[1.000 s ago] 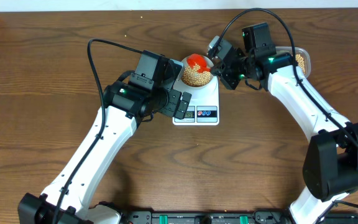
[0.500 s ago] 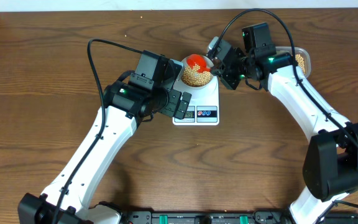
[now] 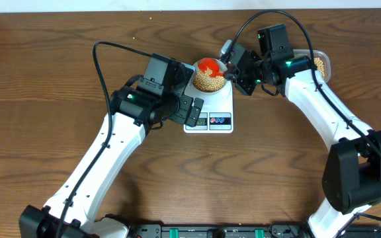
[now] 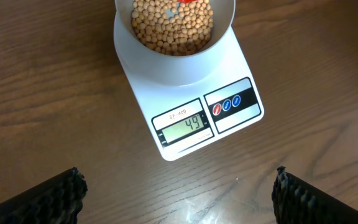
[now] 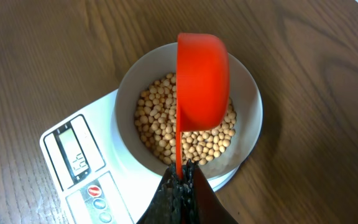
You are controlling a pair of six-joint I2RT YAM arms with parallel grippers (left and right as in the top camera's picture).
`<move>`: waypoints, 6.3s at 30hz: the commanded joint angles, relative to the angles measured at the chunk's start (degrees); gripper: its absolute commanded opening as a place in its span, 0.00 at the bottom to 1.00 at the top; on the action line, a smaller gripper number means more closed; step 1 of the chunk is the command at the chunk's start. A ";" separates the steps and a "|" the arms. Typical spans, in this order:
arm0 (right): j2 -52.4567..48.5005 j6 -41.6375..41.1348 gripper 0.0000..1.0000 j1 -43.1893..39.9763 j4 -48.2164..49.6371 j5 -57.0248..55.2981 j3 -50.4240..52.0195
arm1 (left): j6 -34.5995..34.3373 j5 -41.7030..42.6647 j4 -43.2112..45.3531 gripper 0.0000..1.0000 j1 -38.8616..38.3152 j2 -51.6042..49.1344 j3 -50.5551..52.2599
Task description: Scoop item into bowl and weigh 50g on scale
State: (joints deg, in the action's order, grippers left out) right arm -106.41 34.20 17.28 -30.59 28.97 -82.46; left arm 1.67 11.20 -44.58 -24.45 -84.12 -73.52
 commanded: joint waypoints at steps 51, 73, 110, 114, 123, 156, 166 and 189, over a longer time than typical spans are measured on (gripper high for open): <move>1.92 -21.16 0.01 -5.16 -0.85 11.43 -1.18 | -0.02 -0.76 0.02 0.98 0.22 0.22 0.55; -0.87 -17.68 0.01 -1.20 1.49 1.09 -1.09 | -0.02 -0.76 0.02 0.98 0.22 0.22 0.55; -3.76 -17.66 0.01 -0.52 1.49 -1.62 -1.01 | -0.02 -0.76 0.02 0.98 0.22 0.22 0.55; -4.02 -17.57 0.01 0.07 1.68 -1.97 -1.01 | -0.02 -0.76 0.02 0.98 0.22 0.22 0.55; -5.29 -17.44 0.01 0.96 1.64 -3.37 -1.01 | -0.02 -0.76 0.02 0.98 0.22 0.22 0.55; -5.25 -20.48 0.01 0.83 1.84 6.34 -1.03 | -0.02 -0.76 0.04 0.98 0.22 0.22 0.55; -5.25 -22.05 0.01 -0.22 1.36 9.90 -1.03 | -0.02 -0.76 0.02 0.98 0.22 0.22 0.55; -1.38 -23.45 0.01 -7.15 1.22 19.26 -1.18 | -0.02 -0.76 0.02 0.98 0.22 0.22 0.55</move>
State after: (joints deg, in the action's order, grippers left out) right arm -109.73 11.11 9.98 -29.28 47.83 -82.46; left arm 1.67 11.20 -44.58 -24.47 -84.12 -73.52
